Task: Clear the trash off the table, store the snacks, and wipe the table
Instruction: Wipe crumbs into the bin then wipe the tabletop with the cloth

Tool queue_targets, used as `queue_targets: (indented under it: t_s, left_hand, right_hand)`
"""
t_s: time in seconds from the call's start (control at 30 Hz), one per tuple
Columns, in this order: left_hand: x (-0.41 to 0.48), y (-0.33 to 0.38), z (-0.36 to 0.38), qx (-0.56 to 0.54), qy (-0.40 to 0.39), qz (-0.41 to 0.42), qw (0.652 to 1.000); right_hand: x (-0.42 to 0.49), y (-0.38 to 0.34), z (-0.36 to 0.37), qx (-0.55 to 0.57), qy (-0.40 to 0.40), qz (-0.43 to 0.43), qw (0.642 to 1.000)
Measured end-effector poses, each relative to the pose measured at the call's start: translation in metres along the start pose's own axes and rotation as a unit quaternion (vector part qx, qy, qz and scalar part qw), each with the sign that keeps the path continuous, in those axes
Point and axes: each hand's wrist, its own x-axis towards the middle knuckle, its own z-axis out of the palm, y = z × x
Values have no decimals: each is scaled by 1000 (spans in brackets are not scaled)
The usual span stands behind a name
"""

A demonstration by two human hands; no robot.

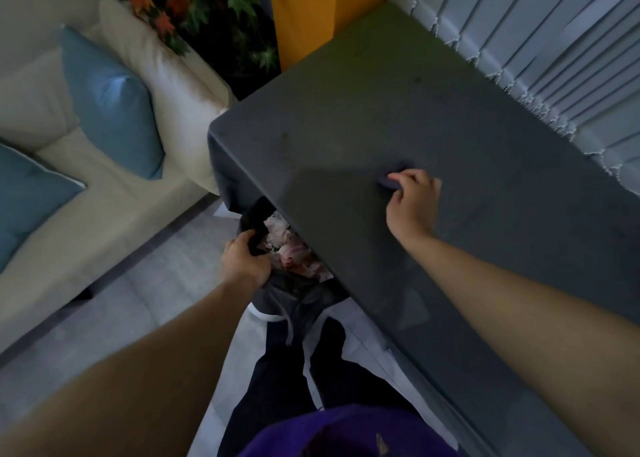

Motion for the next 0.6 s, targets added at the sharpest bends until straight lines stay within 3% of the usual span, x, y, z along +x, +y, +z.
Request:
queue_targets:
  t_s: [0.07,0.13,0.23,0.3,0.37,0.43,0.5,0.53,0.6]
  left_hand:
    - [-6,-2,4,5,-2,2,1000]
    - [-11,-3,9,0,-10,1,1000]
    - [-17,-3,17,-7,-24,-5,1000]
    - [-22,-3,20,-9,-33,-7,999]
    - [-26,-3,21,-11,-37,-9,999]
    - [-30,-4,23,-8,-40,-9,999]
    - [-32,-5,24,-4,-43,-8,999]
    - [-33,-6,25,-4,-45,-8,999]
    - [-35,-6,27,-5,-49,-6,999]
  right_hand:
    - [-11,1,0,2,-33,7,999]
    - [-33,-6,2,30,-73,-89,993]
    - [-62,-17,1,62,-177,-258,948]
    - [-61,-12,-3,61,-173,-289,940]
    - [-49,1,-6,60,-74,-214,972]
    - [-33,19,-13,40,33,-39,998]
    - [-25,35,-21,16,54,105,993]
    - [-27,39,-22,7,39,125,991]
    - [-40,36,-20,4,-1,76,997]
